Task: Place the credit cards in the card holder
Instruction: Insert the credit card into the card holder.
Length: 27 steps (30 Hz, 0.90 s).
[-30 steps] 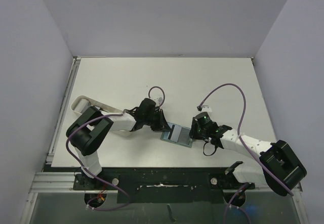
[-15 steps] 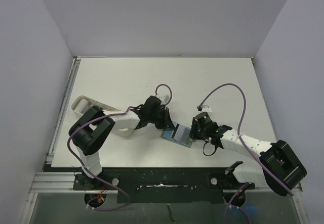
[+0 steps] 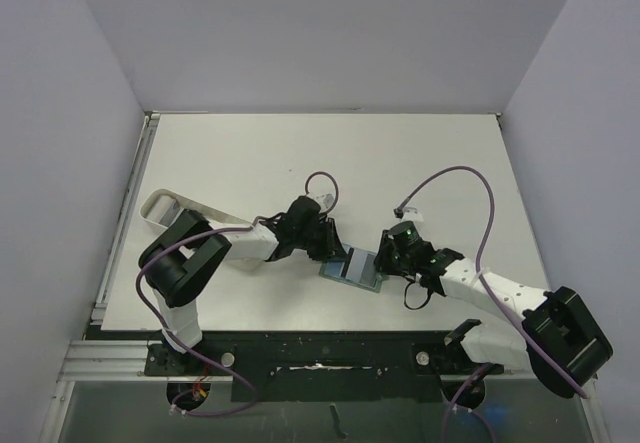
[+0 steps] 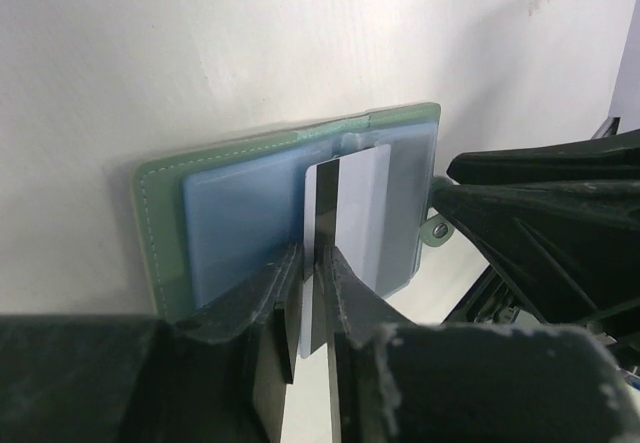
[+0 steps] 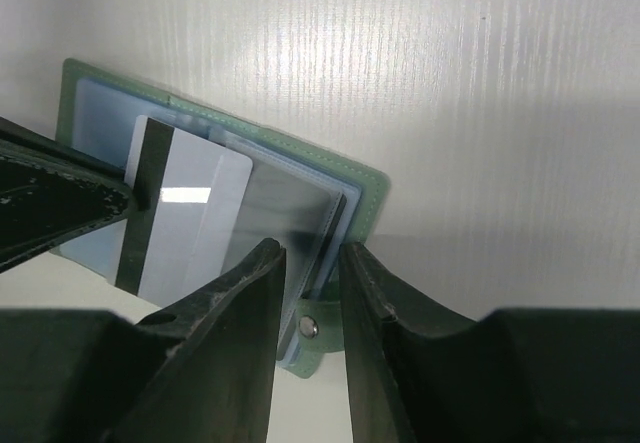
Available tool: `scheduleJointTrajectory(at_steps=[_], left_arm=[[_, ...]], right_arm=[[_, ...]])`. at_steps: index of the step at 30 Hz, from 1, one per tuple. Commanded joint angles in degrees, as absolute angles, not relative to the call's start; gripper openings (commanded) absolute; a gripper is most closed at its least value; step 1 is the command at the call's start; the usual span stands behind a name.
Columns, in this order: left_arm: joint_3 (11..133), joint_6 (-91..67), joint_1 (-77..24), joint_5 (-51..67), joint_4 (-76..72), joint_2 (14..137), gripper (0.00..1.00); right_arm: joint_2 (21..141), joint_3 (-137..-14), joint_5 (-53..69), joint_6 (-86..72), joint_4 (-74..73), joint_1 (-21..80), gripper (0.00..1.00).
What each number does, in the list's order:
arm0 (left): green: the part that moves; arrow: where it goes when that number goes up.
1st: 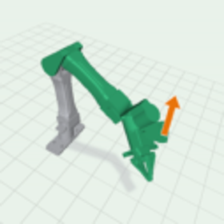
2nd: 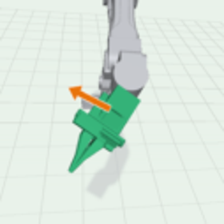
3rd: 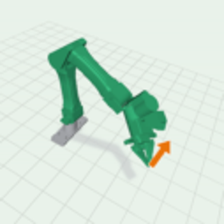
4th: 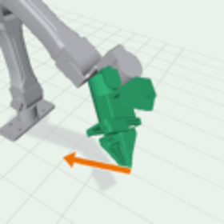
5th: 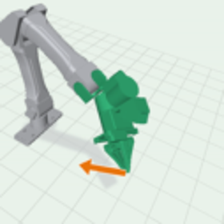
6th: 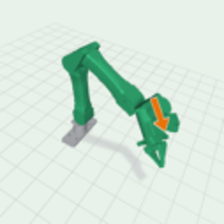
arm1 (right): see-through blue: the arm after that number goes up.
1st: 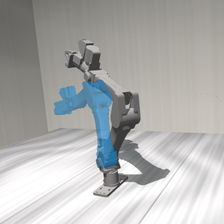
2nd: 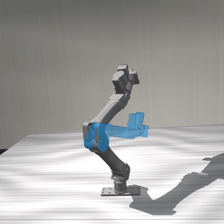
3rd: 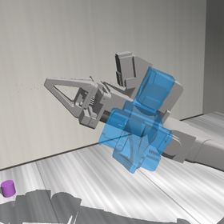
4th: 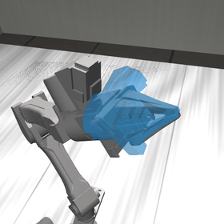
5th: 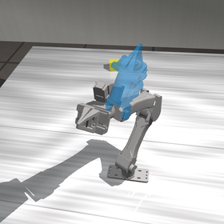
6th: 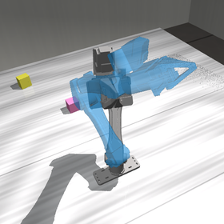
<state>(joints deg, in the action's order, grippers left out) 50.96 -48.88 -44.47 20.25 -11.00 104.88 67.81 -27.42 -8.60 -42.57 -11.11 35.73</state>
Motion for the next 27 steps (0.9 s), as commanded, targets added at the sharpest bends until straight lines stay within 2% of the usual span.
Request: scheduleJointTrajectory(at_steps=[1, 5, 14, 21, 27], left_arm=[[52.0, -49.7, -45.4, 19.1, -14.8, 105.1, 0.17], [52.0, -48.8, -45.6, 17.4, -13.8, 103.4, 0.23], [53.1, -47.2, -47.7, 13.4, -10.8, 102.6, 0.24], [54.9, -48.0, -50.5, 12.5, -11.4, 104.3, 0.15], [56.4, -49.2, -52.2, 12.8, -13.8, 105.6, 0.14]], right_arm=[[64.3, -28.7, -10.3, -45.1, -12.1, 36.1, 0.3], [62.8, -27.6, -10.5, -46.6, -13.5, 36.1, 0.31], [64.4, -24.9, -9.5, -48.5, -10.2, 36.2, 0.26], [65.5, -23.0, -7.8, -49.8, -6.7, 36.3, 0.24], [65.0, -22.3, -7.5, -49.9, -5.0, 36.4, 0.24]])
